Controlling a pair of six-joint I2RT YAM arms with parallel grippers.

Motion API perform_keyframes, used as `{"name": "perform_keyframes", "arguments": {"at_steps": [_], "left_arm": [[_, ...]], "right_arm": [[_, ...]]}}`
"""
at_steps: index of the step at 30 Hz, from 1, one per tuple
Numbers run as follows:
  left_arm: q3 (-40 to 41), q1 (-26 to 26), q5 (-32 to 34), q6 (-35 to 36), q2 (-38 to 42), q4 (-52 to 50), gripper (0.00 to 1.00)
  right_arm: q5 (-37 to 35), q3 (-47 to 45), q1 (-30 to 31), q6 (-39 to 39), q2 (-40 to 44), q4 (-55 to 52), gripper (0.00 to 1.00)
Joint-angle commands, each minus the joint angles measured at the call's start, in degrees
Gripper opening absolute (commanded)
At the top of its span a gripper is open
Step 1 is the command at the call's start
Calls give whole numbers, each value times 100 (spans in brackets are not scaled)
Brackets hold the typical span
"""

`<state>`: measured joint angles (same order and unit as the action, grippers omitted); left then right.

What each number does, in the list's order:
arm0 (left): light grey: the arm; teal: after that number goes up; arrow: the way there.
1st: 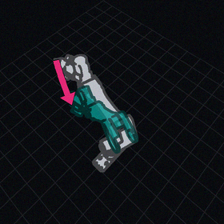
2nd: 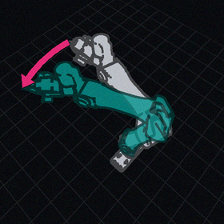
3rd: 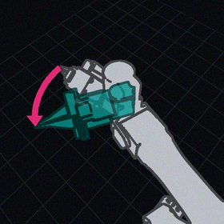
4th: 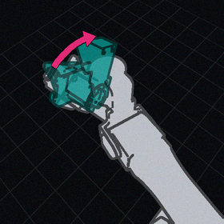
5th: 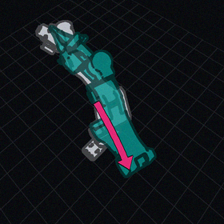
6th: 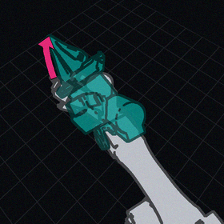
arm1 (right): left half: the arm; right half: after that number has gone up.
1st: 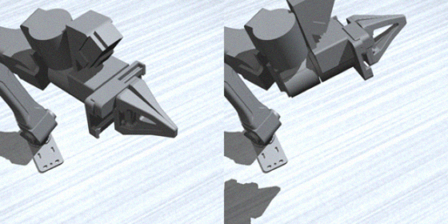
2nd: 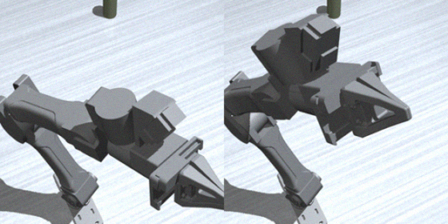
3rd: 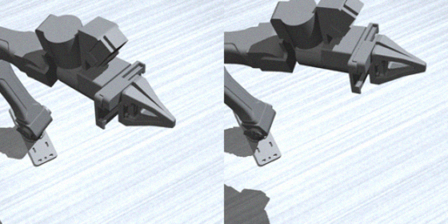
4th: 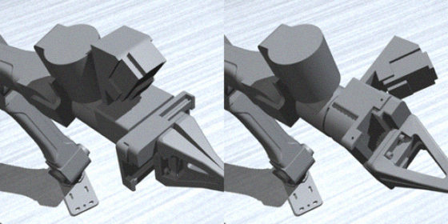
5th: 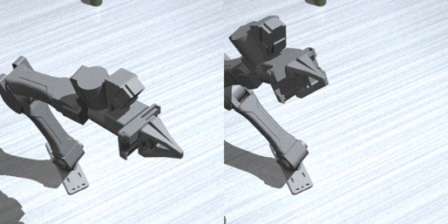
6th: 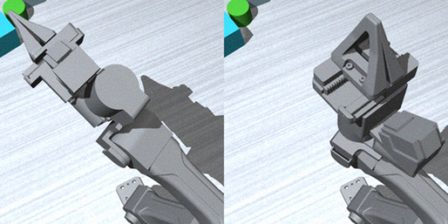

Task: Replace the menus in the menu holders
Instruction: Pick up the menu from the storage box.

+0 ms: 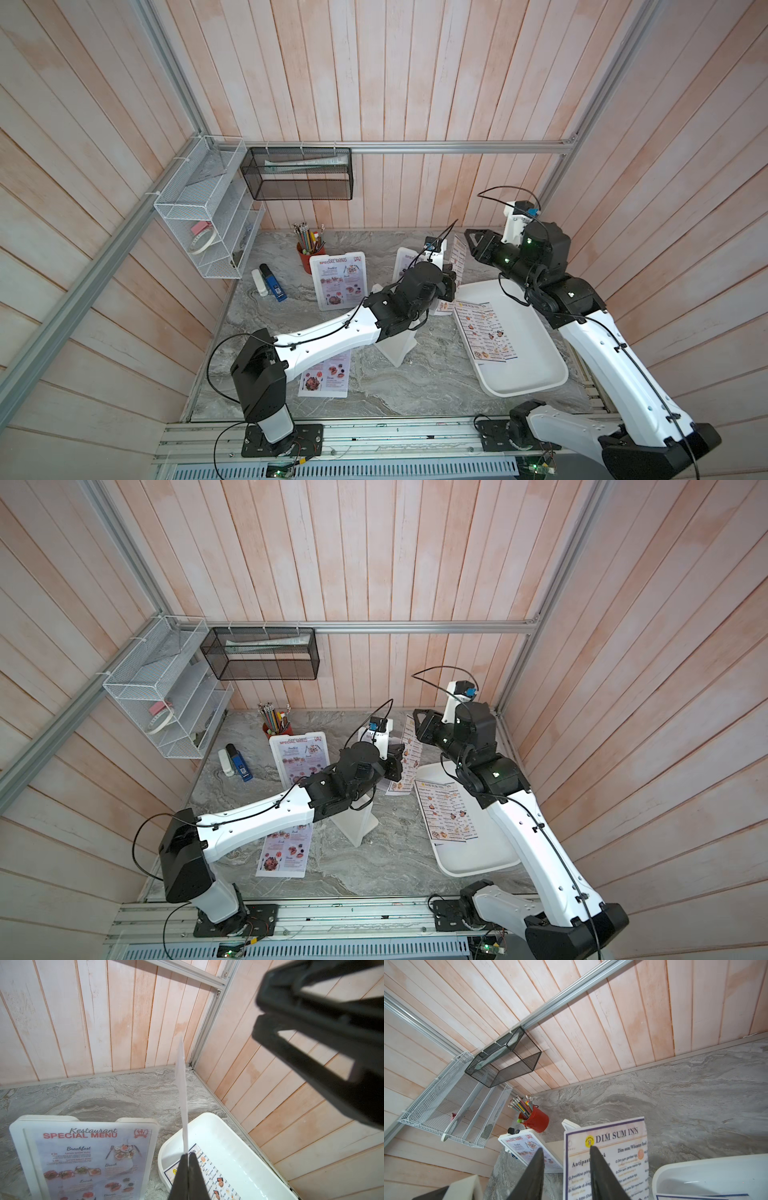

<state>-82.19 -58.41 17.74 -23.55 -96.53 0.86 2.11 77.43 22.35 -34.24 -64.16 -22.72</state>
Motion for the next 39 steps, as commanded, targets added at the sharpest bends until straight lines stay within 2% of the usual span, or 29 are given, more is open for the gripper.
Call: {"name": "perform_keyframes", "arguments": {"at_steps": [1,3,5,8,10,15,22,27,32,39], "left_arm": [[-194,14,-119,-28,132,22,0],[-197,17,-170,45,197,-18,0],[-227,63,-324,146,338,-161,0],[-218,262,-875,353,696,-545,0],[-227,581,-1300,532,992,-889,0],[-350,1046,-2183,854,1616,-1479,0],[-629,1201,-2409,1179,2189,-1995,0],[-769,1201,-2688,1290,2278,-2222,0],[-772,1201,-2891,1286,2233,-2227,0],[-759,1201,-3025,1273,2203,-2179,0]], "right_arm": [[326,99,-295,176,265,-314,38],[650,-66,-595,264,367,-407,39],[1228,-334,-937,592,498,-389,46],[2150,-859,-1511,990,733,-115,52],[2892,-1375,-1695,1091,954,492,57],[4235,-2357,-1716,873,1099,2160,60],[6042,-3079,-1707,238,899,4626,61],[6505,-3105,-1463,99,614,5532,61],[6772,-2916,-1184,193,225,5752,62],[6851,-2787,-1121,-86,-247,6154,62]]}}
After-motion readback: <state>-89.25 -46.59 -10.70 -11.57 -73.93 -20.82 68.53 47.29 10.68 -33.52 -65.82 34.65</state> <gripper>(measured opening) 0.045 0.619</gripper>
